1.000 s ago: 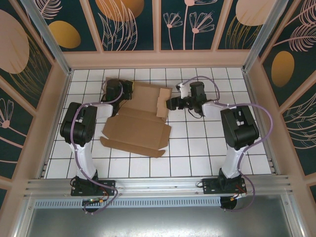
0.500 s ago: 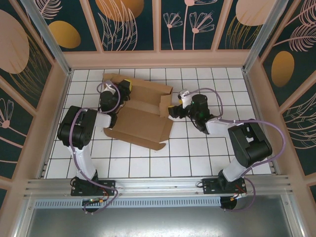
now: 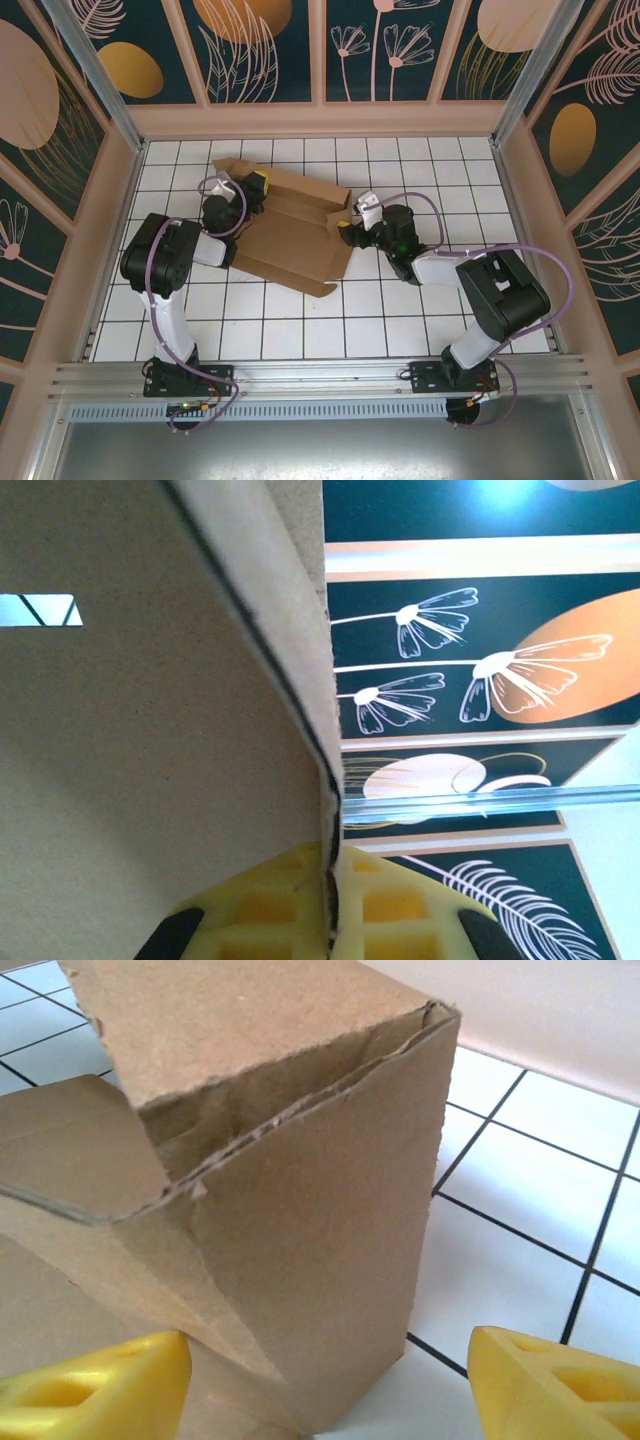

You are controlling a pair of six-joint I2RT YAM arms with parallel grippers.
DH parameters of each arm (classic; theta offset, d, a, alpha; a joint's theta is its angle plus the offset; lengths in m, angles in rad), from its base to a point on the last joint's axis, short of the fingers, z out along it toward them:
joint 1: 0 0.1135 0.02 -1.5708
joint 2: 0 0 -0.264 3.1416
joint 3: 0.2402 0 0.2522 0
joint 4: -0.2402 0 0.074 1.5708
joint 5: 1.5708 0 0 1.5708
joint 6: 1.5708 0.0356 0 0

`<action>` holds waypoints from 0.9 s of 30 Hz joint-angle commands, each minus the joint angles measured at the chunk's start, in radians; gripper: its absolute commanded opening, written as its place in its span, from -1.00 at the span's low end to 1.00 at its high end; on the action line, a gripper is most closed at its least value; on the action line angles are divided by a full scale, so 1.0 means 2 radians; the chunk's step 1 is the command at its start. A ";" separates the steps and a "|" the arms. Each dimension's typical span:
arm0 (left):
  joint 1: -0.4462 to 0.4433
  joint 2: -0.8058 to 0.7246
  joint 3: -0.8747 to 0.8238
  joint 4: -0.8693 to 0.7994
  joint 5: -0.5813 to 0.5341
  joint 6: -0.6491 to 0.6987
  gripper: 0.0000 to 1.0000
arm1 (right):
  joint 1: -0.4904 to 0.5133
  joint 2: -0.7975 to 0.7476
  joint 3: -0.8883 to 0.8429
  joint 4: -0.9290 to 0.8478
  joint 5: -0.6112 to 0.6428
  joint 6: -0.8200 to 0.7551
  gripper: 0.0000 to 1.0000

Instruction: Fold the paper box

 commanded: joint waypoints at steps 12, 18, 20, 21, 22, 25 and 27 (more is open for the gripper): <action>-0.007 -0.048 0.055 -0.209 -0.035 0.052 -1.00 | 0.029 0.070 0.056 0.054 0.096 -0.012 0.59; -0.015 -0.051 0.061 -0.237 -0.052 0.046 -1.00 | 0.038 0.119 0.103 0.057 0.175 -0.024 0.58; -0.016 -0.056 0.063 -0.255 -0.061 0.045 -1.00 | 0.040 0.126 0.112 0.062 0.201 -0.025 0.54; -0.016 -0.058 0.064 -0.265 -0.064 0.045 -1.00 | 0.039 0.130 0.115 0.062 0.209 -0.026 0.52; -0.017 -0.061 0.065 -0.275 -0.069 0.046 -1.00 | 0.038 0.132 0.117 0.063 0.210 -0.029 0.50; -0.019 -0.072 0.065 -0.301 -0.085 0.043 -1.00 | 0.037 0.140 0.125 0.064 0.210 -0.036 0.36; -0.023 -0.080 0.062 -0.310 -0.098 0.040 -1.00 | 0.034 0.146 0.132 0.061 0.202 -0.037 0.24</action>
